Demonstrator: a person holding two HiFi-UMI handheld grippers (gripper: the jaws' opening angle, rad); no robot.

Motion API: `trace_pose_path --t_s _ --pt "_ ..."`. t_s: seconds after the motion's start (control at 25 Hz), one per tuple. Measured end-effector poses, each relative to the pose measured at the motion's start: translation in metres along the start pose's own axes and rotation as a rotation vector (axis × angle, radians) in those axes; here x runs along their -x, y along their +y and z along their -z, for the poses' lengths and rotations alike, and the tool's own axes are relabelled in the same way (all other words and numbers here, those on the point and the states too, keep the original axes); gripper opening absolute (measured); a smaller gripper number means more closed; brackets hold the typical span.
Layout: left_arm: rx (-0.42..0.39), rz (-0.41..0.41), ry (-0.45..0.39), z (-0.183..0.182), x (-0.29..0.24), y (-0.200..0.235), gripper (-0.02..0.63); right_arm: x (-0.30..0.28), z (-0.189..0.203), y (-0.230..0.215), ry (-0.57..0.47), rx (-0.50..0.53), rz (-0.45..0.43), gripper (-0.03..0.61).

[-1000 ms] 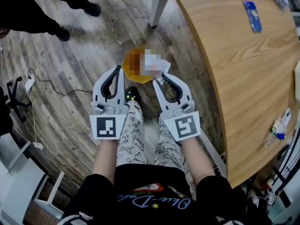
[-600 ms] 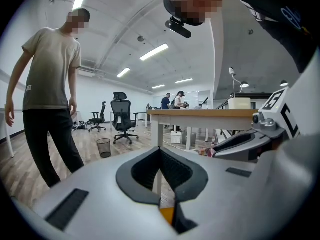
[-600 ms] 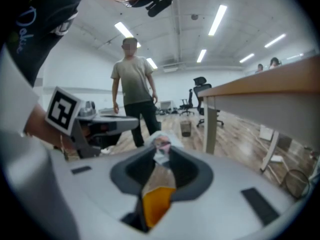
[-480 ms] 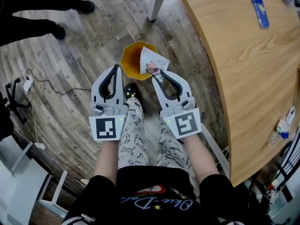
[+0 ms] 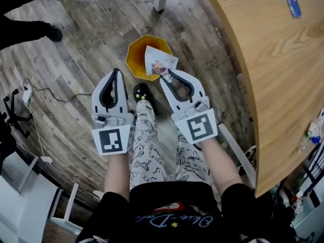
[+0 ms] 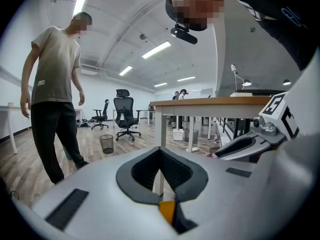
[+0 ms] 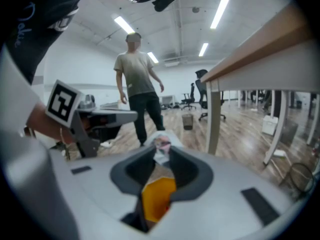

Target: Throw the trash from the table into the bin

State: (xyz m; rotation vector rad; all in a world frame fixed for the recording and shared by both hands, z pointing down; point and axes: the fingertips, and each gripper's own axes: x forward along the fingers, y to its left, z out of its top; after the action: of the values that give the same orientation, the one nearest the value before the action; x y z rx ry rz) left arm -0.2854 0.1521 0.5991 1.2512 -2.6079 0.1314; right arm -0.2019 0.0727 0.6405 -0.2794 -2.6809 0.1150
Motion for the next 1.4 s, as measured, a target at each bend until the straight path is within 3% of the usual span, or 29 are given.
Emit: trace_pose_path --t_s 1.04,1.4 --pt "0.012 -0.039 0.024 0.053 0.001 0.005 0.011 -0.028 0.085 0.002 0.082 -0.038 -0.013 0.091" --pt "-0.023 -0.018 0.033 0.069 0.007 0.014 0.011 -0.043 0.114 0.008 0.101 -0.063 -0.003 0.091"
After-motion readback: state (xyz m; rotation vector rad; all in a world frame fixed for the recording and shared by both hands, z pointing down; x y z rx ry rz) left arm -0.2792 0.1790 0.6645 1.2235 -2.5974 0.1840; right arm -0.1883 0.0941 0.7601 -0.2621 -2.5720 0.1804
